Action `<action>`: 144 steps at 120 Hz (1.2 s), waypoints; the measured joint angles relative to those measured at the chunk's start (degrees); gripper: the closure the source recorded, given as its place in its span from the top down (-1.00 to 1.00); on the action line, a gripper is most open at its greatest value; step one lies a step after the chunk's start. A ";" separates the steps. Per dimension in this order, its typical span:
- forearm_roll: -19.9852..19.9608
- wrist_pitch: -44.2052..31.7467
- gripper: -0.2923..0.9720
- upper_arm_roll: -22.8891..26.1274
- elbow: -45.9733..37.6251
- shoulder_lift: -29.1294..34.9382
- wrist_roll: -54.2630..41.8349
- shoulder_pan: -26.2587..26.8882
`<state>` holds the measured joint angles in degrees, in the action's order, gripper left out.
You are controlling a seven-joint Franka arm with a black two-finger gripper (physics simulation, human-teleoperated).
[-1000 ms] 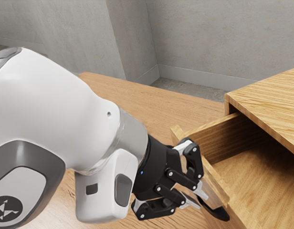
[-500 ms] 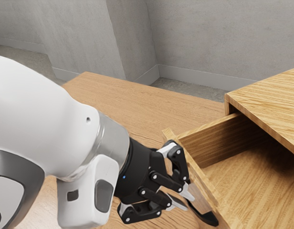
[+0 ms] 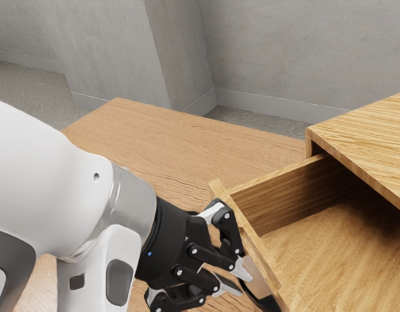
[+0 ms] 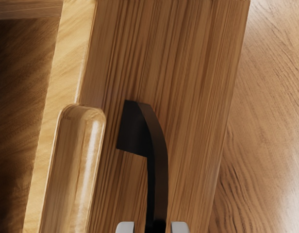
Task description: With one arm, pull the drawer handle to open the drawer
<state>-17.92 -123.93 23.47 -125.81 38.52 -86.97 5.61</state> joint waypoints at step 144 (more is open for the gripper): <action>-1.79 1.44 -0.59 -0.73 -5.58 8.27 -0.17 0.99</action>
<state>-19.71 -122.49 22.75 -131.39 46.79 -87.14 6.59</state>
